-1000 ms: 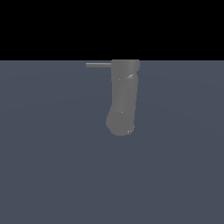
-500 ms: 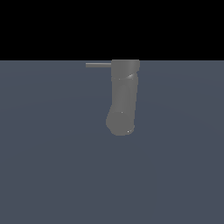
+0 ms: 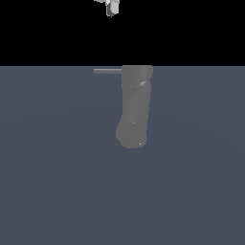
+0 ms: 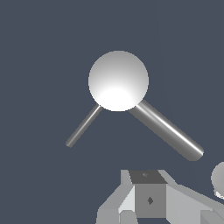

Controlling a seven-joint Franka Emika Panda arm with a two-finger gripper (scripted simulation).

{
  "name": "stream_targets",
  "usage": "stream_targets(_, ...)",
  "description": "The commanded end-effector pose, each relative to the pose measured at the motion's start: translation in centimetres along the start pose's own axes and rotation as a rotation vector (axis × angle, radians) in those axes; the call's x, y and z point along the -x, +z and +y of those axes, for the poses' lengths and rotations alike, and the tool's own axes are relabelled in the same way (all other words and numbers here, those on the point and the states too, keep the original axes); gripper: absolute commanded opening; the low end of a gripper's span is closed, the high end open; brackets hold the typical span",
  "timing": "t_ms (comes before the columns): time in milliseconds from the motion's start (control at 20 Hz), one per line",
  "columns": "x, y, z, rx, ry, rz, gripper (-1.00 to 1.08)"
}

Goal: Turn on the faucet by rotating a designated handle.

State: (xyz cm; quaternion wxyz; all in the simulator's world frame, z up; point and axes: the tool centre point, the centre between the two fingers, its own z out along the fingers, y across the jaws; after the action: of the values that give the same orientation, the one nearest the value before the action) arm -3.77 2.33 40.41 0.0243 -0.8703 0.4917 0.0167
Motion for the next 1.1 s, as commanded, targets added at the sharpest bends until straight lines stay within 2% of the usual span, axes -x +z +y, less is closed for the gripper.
stream_targets(0,-0.4,1.0,-1.2,0.001,0.064,0.001,-1.00)
stream_targets(1050,-2.6,10.8,-10.2,0.009,0.566,0.041,-1.00)
